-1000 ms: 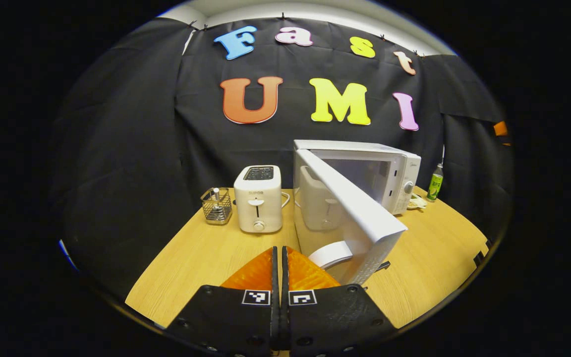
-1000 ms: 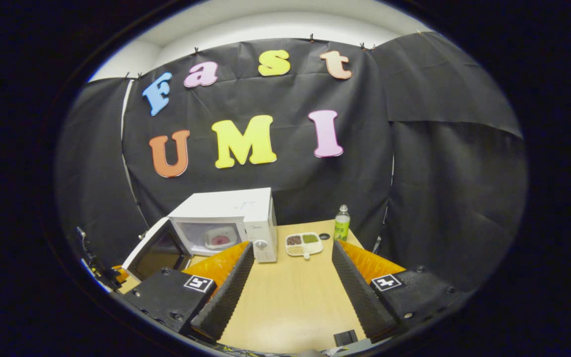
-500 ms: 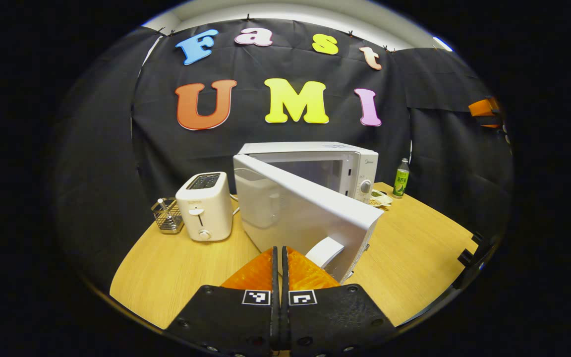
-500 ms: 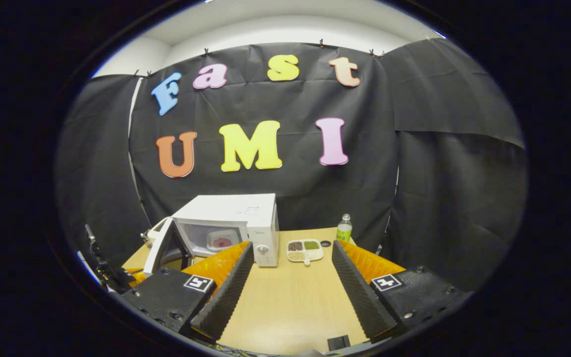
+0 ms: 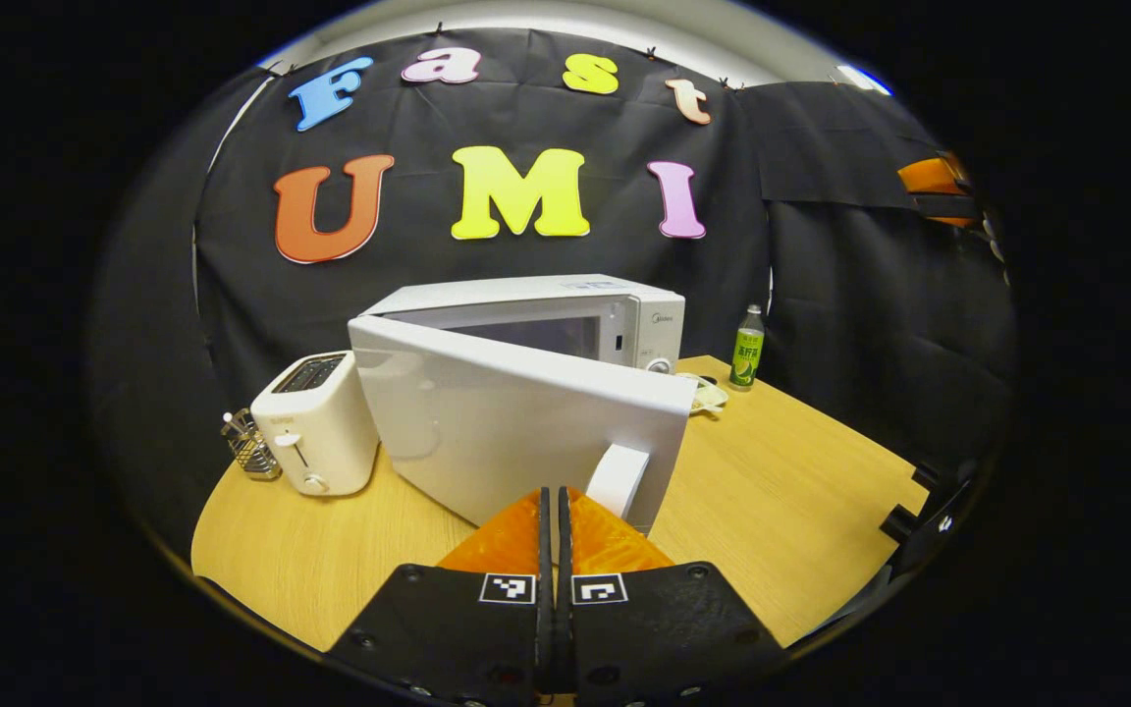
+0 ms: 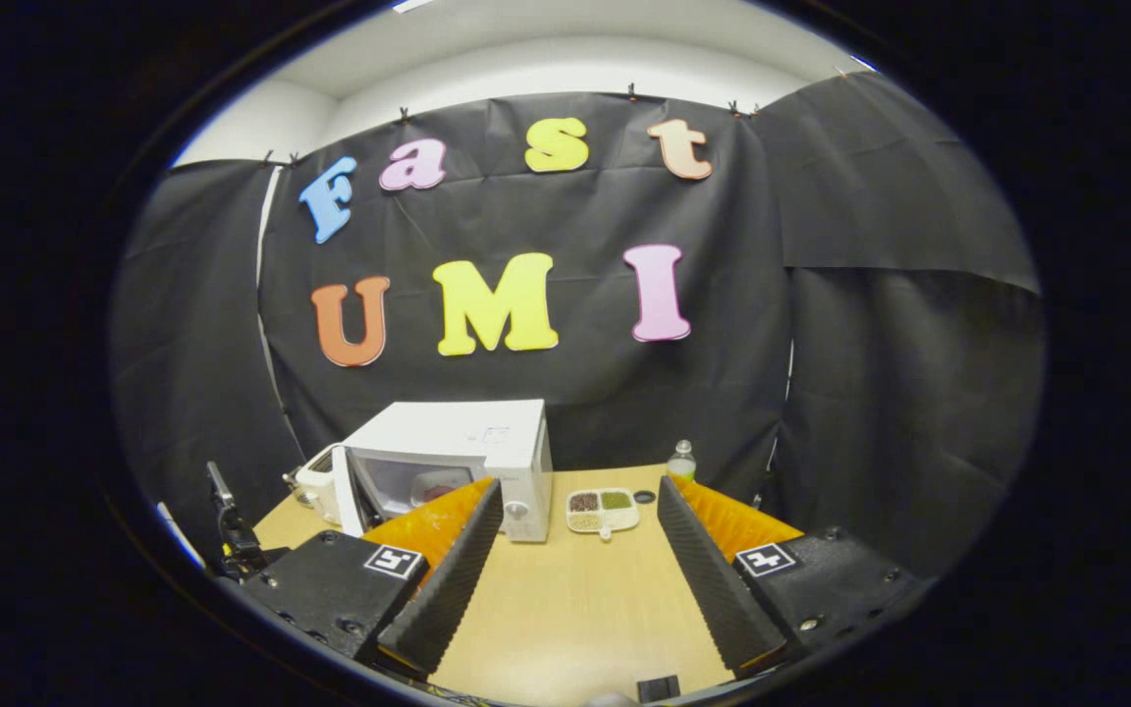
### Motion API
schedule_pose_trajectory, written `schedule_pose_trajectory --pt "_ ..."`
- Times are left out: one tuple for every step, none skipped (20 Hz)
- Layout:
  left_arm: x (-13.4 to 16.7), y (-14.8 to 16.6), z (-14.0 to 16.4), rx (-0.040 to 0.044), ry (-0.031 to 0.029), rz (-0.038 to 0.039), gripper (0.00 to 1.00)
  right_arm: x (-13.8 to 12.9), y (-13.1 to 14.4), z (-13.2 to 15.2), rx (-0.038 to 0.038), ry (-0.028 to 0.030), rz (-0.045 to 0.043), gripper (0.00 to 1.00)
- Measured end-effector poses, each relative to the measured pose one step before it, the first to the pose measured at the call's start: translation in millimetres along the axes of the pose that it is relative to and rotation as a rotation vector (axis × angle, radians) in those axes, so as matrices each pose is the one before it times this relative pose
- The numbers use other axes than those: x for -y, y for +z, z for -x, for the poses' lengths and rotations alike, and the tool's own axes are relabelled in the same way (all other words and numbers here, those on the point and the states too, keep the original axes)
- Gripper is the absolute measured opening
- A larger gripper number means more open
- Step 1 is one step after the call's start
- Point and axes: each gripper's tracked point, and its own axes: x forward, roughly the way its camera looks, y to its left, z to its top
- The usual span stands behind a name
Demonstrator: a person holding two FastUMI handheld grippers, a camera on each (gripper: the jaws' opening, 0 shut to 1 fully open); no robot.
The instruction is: Open the microwave oven with the left hand, put the food in, and close the microwave oven.
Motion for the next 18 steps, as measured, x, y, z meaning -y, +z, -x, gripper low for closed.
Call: schedule_pose_trajectory --pt "4.07 2.39 -7.47 -0.00343 -0.00424 -0.00316 0.00 4.89 0.40 -3.02 0.00050 -0.00545 -0.00243 0.92" --pt "2.81 2.54 -6.71 -0.00234 -0.00242 -0.00295 0.00 3.89 0.94 -2.06 0.00064 -0.00211 -0.00196 1.00" --pt "3.25 2.90 -7.03 -0.00042 -0.00250 -0.00337 0.00 2.82 1.32 -3.62 0.00088 -0.00107 0.00163 1.00" --pt "2.64 2.26 -7.02 -0.00206 -0.00276 -0.00122 0.00 3.97 1.43 -2.11 -0.00185 -0.00453 0.00377 1.00" --pt "2.85 1.21 -5.36 -0.00269 -0.00246 -0.00180 0.00 2.95 -0.32 -2.51 -0.00404 -0.00090 0.00244 0.92" --pt "3.35 2.09 -5.43 -0.00121 -0.00206 -0.00319 0.00 3.09 -0.65 -3.40 -0.00453 -0.00197 0.00118 0.92" --pt "2.29 0.34 -5.72 -0.00239 -0.00092 -0.00393 0.00 3.13 0.16 -2.73 -0.00220 -0.00265 0.00183 0.92" --pt "1.90 1.93 -6.26 -0.00467 -0.00146 -0.00269 0.00 3.80 1.26 -2.44 0.00148 -0.00395 0.00257 0.92" --pt "2.51 2.08 -6.39 -0.00071 -0.00460 -0.00145 0.00 3.73 0.60 -2.53 0.00114 -0.00437 0.00293 1.00" --pt "2.62 2.72 -5.40 -0.00019 -0.00582 -0.00104 0.00 2.57 0.31 -3.21 -0.00144 -0.00321 0.00291 1.00" --pt "3.10 2.39 -6.49 -0.00003 -0.00484 -0.00227 0.00 2.71 -0.15 -2.92 -0.00150 -0.00138 0.00116 1.00" --pt "1.82 1.91 -5.38 -0.00077 -0.00267 -0.00256 0.00 1.72 0.45 -2.24 -0.00310 -0.00123 -0.00193 1.00" --pt "3.28 2.85 -6.44 -0.00143 -0.00159 -0.00068 0.00 2.79 -0.75 -3.10 -0.00272 -0.00156 -0.00228 1.00" --pt "1.98 2.38 -5.63 0.00180 -0.00151 0.00092 0.09 2.59 -0.06 -2.99 -0.00385 -0.00275 -0.00005 0.92" --pt "1.42 2.05 -6.09 0.00152 -0.00175 0.00144 0.00 2.29 0.27 -1.81 0.00097 -0.00331 0.00298 1.00" --pt "1.37 2.21 -5.52 0.00122 -0.00010 0.00121 0.00 3.13 1.38 -2.80 -0.00125 -0.00848 0.00694 1.00" --pt "0.96 2.02 -6.59 -0.00248 0.00275 -0.00015 0.00 1.66 -0.64 -1.97 0.00025 -0.00247 0.00688 1.00" --pt "1.77 2.27 -5.33 0.00361 0.00136 -0.00279 0.00 1.20 0.86 -1.46 0.00012 -0.00152 0.00476 1.00"
